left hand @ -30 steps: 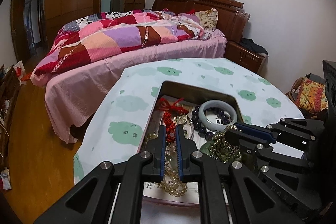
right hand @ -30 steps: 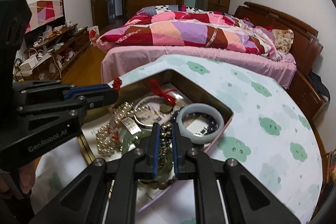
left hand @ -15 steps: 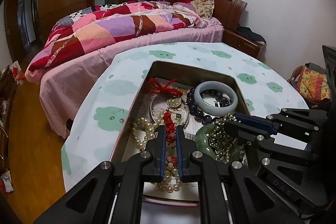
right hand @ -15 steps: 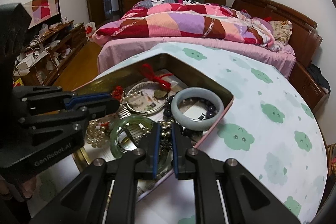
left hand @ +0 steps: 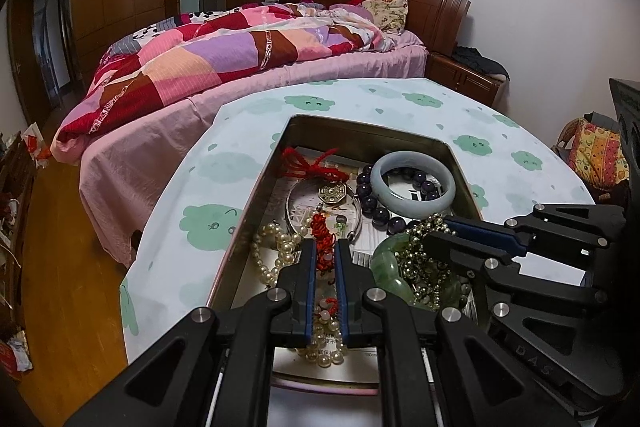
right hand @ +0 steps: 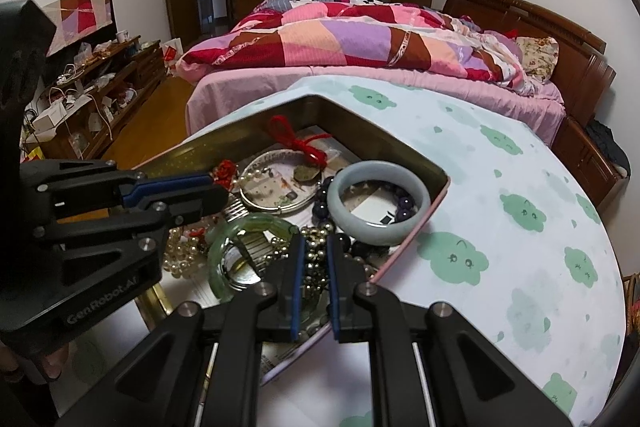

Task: Organize jewelry
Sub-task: 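Lower the red tassel pendant into the tin with the left tool while the right tool lowers the gold necklace, then open the right tool to release the gold necklace while the left tool releases the pendant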

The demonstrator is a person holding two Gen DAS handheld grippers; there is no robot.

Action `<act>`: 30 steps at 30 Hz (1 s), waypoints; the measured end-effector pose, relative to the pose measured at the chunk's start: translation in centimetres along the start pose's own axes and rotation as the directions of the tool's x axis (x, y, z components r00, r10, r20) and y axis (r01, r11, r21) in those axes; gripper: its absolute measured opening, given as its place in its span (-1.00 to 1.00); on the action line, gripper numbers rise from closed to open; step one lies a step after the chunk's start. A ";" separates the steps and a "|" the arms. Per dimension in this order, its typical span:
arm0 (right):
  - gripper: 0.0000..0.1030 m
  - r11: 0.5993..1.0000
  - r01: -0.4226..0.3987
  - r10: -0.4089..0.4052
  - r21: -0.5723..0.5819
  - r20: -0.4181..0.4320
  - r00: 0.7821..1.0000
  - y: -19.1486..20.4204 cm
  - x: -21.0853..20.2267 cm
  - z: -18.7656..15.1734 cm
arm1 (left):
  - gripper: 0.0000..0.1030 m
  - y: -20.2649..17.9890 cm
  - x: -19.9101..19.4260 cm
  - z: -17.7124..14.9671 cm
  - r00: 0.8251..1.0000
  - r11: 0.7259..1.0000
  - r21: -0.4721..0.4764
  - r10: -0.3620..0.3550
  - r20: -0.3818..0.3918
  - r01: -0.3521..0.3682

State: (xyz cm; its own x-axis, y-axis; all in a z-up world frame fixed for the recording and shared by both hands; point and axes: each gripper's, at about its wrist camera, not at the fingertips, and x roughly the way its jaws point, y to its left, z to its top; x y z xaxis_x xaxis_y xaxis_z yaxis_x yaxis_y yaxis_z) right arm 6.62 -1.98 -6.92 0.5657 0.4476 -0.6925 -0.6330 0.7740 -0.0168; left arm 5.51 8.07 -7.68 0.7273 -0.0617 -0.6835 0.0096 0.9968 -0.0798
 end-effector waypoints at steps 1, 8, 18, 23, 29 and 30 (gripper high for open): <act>-0.76 1.000 0.001 -0.001 0.001 0.001 1.000 0.0 0.0 0.0 | -0.84 0.0 0.0 0.0 1.000 1.000 0.000 -0.001 0.000 0.001; -0.75 1.000 0.002 -0.002 -0.002 -0.002 1.000 0.0 0.1 0.1 | -0.84 -0.1 0.1 0.0 1.000 1.000 -0.002 -0.002 0.001 0.002; -0.75 1.000 0.002 -0.002 -0.003 -0.003 1.000 0.0 0.3 -0.1 | -0.84 0.0 0.0 0.0 1.000 1.000 -0.002 0.002 0.003 -0.002; -0.75 1.000 0.005 -0.005 -0.007 -0.003 1.000 0.1 0.3 -0.2 | -0.84 0.3 -0.1 0.0 1.000 1.000 -0.004 -0.005 0.003 0.005; -0.75 1.000 0.005 -0.005 -0.008 -0.003 1.000 0.1 0.3 -0.2 | -0.84 0.2 0.0 0.0 1.000 1.000 -0.004 -0.005 0.002 0.005; -0.75 1.000 0.007 -0.007 -0.010 -0.003 1.000 0.1 0.3 -0.3 | -0.84 0.2 -0.1 0.0 1.000 1.000 -0.004 -0.005 0.002 0.005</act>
State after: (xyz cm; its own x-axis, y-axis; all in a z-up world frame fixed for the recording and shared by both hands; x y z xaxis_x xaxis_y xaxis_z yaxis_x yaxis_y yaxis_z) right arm 6.58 -1.84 -7.34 0.5686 0.4405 -0.6947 -0.6339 0.7729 -0.0288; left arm 5.45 8.24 -7.64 0.7286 -0.0666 -0.6817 0.0105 0.9962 -0.0861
